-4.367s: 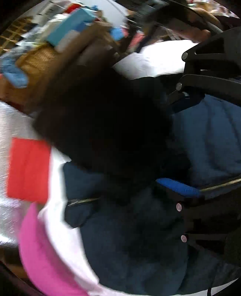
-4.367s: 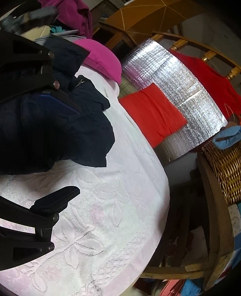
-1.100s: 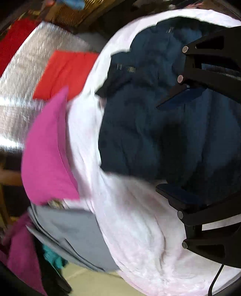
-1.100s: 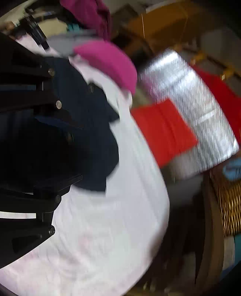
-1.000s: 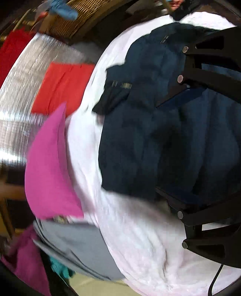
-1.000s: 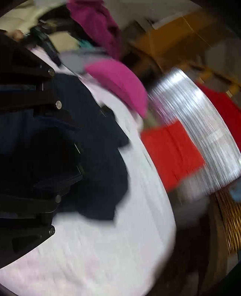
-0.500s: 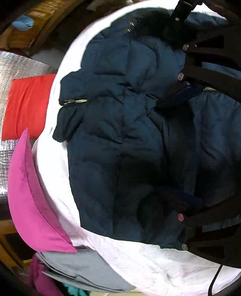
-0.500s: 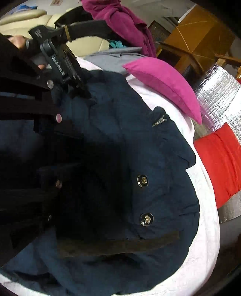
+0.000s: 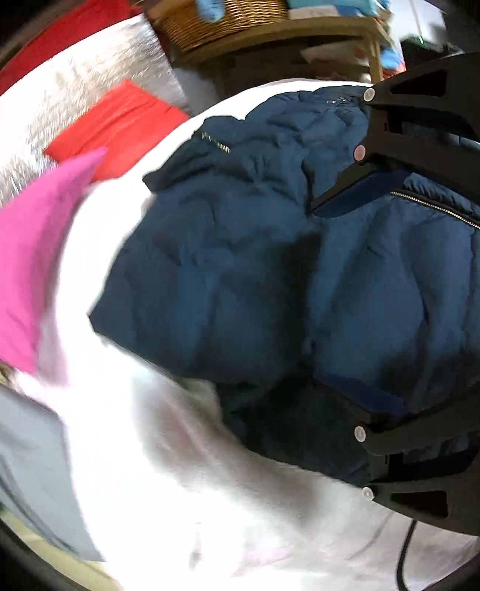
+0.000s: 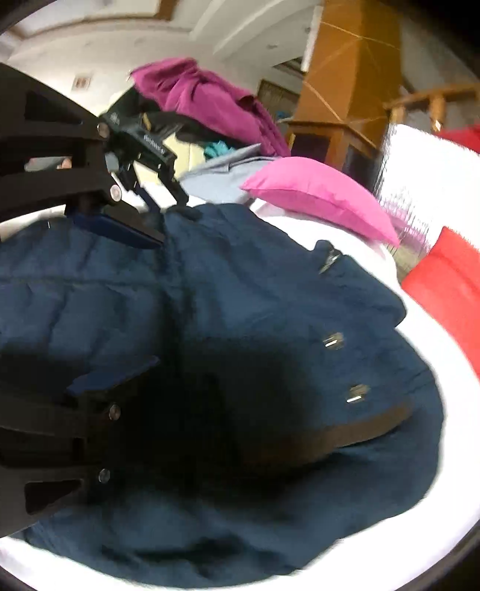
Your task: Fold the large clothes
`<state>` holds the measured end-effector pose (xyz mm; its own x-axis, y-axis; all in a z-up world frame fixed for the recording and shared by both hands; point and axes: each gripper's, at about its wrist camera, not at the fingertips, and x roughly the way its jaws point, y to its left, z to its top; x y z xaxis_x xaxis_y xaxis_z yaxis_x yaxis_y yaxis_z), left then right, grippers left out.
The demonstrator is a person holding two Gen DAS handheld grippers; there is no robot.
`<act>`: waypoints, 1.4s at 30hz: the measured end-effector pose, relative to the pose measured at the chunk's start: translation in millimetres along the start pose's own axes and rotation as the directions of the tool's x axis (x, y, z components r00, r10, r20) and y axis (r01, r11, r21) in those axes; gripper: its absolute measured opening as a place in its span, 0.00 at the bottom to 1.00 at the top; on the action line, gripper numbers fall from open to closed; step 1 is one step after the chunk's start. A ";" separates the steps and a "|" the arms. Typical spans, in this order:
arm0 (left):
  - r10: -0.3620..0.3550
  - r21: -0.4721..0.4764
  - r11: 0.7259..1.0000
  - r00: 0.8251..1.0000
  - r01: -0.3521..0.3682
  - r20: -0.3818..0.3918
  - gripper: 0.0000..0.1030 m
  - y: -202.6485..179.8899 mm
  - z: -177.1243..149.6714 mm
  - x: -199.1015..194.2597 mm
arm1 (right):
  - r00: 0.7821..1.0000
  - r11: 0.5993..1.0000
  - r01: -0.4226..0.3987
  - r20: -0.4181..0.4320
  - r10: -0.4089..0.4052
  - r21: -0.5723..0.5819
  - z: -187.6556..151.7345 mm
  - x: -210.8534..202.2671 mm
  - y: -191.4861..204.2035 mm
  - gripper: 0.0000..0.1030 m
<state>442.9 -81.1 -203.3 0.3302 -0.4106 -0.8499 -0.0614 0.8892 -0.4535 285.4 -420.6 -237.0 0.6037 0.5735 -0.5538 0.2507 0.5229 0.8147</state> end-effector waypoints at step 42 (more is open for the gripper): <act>0.186 0.018 0.981 0.961 -0.193 0.204 0.61 45.8 10.1 -49.8 | 0.896 0.974 0.224 0.390 -0.211 0.011 18.2 -112.2 -19.4 0.54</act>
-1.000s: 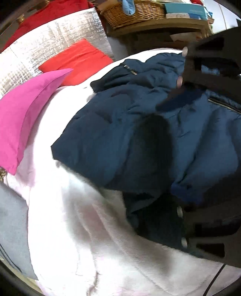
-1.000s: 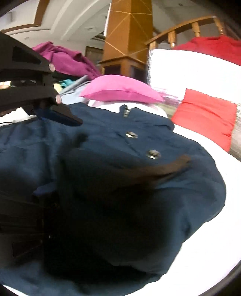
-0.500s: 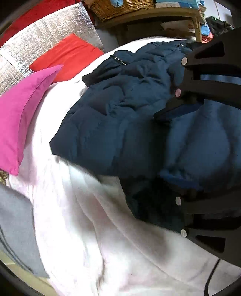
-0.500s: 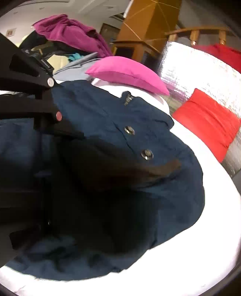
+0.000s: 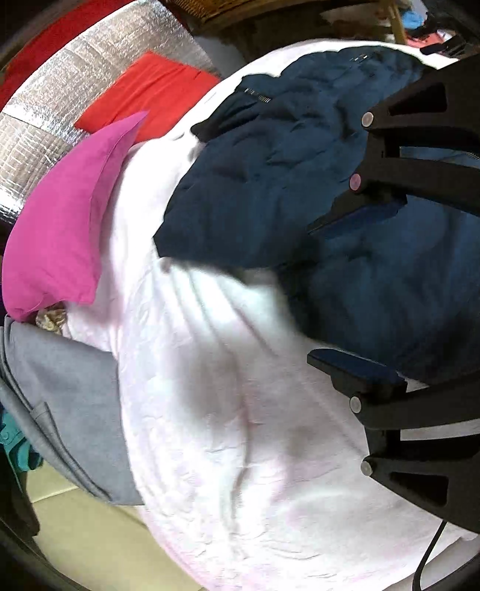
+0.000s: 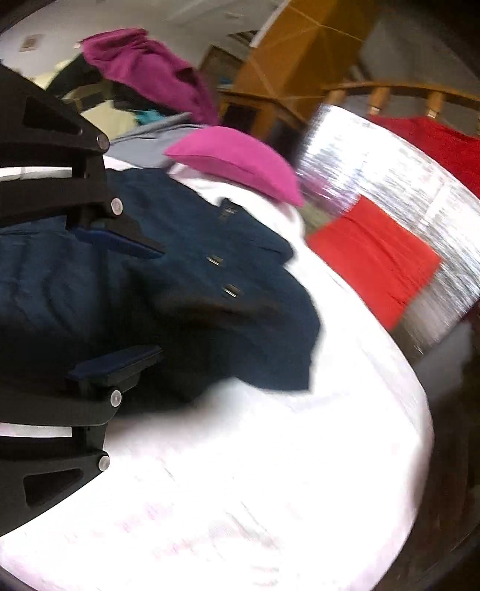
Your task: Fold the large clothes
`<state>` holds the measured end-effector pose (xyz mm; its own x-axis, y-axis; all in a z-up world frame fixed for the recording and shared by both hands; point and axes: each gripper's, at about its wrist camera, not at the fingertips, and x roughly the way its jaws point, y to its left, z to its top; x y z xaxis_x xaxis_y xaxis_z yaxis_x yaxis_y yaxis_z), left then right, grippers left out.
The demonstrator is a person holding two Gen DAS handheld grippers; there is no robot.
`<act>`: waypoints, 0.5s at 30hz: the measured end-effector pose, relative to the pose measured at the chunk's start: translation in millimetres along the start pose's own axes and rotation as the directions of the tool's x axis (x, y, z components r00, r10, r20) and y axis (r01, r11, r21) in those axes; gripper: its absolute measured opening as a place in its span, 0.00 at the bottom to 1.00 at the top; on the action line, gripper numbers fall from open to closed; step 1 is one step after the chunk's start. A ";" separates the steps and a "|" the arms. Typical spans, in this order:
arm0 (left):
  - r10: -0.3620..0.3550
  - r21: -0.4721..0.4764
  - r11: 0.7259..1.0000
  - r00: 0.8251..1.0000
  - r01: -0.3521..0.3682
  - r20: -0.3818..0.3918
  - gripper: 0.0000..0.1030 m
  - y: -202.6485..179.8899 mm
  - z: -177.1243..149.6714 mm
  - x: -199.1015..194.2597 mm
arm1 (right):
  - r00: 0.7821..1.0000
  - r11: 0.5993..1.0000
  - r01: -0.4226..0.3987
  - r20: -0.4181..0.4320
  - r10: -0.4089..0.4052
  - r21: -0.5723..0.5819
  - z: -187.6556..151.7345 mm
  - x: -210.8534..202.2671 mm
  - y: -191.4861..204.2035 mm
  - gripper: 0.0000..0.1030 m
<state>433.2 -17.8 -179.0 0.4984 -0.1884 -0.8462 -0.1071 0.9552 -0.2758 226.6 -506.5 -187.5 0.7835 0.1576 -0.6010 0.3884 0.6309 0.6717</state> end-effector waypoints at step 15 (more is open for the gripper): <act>-0.028 0.039 0.999 0.999 0.029 -0.034 0.65 -24.1 19.4 43.5 | 0.997 0.998 0.031 -0.067 -0.027 0.057 30.3 75.4 -19.6 0.70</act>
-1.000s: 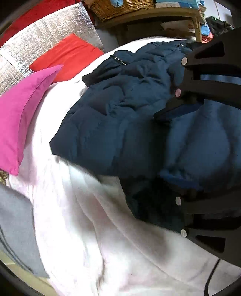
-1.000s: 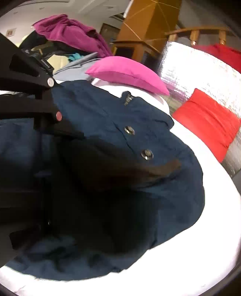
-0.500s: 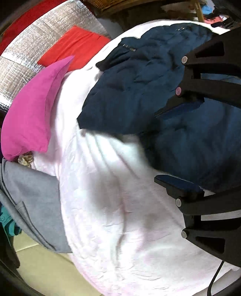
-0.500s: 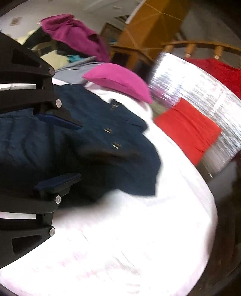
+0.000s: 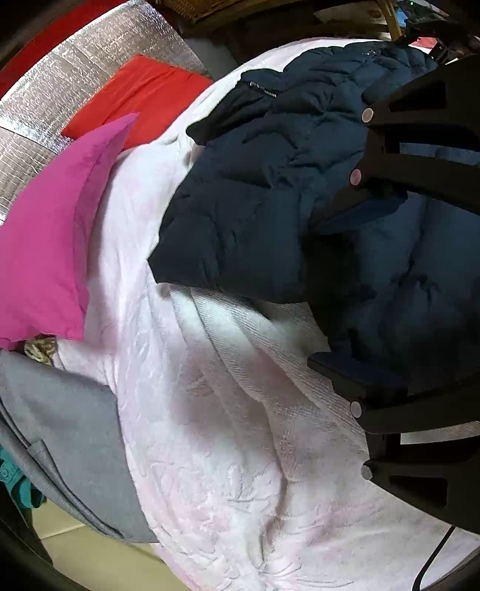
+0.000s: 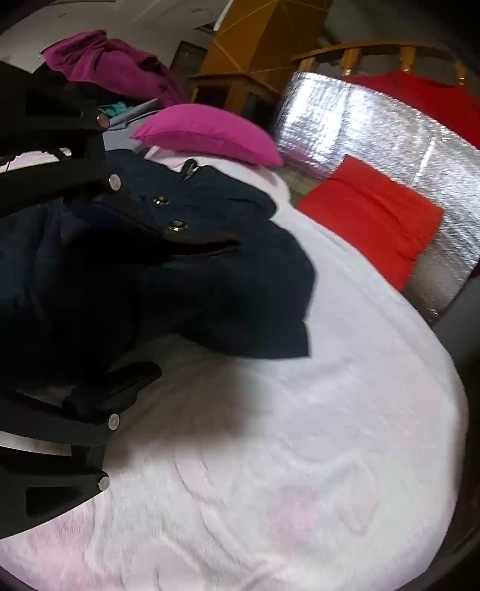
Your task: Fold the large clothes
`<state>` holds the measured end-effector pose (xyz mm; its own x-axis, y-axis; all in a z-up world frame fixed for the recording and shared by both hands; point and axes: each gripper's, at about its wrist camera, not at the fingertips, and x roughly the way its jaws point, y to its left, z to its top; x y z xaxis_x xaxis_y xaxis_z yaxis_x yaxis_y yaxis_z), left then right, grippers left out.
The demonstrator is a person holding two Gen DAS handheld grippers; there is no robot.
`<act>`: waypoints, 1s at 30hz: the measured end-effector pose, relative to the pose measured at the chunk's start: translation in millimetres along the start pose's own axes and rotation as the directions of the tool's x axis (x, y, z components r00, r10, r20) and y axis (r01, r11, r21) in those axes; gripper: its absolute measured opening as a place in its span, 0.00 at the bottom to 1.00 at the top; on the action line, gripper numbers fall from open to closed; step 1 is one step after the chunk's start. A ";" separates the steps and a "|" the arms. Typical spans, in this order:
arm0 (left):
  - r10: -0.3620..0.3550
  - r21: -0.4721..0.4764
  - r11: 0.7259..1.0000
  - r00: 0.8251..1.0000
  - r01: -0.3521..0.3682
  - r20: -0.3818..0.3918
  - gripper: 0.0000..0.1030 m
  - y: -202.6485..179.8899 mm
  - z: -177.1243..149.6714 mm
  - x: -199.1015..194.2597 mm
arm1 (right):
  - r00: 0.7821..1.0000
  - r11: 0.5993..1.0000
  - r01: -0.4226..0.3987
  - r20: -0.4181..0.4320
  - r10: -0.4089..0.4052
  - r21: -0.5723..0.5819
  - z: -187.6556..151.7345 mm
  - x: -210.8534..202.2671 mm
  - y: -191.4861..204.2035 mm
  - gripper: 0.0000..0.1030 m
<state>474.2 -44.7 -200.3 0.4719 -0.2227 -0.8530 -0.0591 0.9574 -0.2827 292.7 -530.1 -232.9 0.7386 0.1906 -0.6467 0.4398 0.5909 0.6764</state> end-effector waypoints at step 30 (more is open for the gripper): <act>0.210 0.217 0.948 0.971 -0.231 0.116 0.67 -40.4 -9.0 8.2 | 0.962 0.935 0.274 0.065 -0.267 -0.227 -9.2 18.5 34.7 0.41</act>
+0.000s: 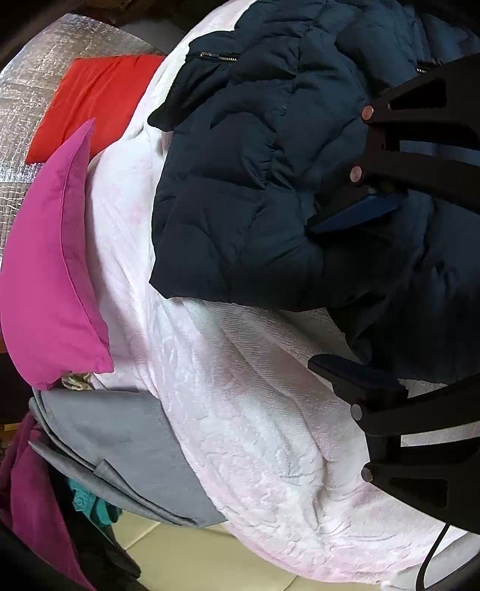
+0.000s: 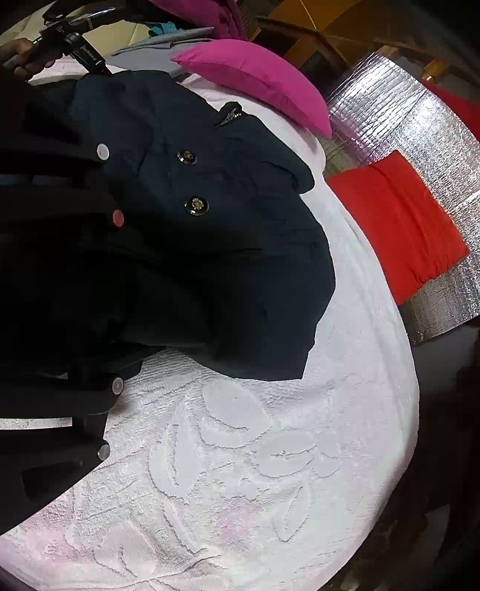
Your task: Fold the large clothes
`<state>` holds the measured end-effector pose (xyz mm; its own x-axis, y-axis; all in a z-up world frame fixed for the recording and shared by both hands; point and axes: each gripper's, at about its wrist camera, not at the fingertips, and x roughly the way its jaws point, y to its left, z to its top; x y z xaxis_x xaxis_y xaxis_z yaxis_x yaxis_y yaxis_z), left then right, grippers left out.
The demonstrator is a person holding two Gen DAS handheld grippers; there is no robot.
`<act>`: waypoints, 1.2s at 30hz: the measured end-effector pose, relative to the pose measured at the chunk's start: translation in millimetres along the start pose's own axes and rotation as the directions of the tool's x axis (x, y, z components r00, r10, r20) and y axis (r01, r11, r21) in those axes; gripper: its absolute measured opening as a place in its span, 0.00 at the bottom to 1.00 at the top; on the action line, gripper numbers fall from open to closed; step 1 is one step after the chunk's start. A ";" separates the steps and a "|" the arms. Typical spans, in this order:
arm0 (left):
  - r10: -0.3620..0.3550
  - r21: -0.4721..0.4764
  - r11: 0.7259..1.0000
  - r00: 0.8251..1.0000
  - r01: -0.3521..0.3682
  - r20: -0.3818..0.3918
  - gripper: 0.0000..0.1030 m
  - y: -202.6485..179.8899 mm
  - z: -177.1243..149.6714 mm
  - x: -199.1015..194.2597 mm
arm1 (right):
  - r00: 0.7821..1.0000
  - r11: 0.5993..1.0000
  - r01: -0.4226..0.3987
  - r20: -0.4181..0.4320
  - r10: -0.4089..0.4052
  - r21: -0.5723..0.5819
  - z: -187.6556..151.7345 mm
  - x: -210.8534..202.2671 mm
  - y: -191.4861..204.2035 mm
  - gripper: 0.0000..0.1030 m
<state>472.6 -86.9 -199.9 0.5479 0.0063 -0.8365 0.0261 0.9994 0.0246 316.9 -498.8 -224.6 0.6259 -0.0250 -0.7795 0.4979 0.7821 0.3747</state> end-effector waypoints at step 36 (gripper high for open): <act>0.116 0.126 0.984 0.990 -0.125 0.076 0.79 -14.4 -4.2 9.6 | 1.000 1.000 0.010 -0.008 -0.010 -0.029 5.4 7.5 6.2 0.47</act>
<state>473.9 -101.1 -210.6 0.6095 0.1198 -0.7837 0.0627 0.9782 0.1982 328.0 -497.4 -225.4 0.6157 -0.0281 -0.7875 0.4864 0.7998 0.3518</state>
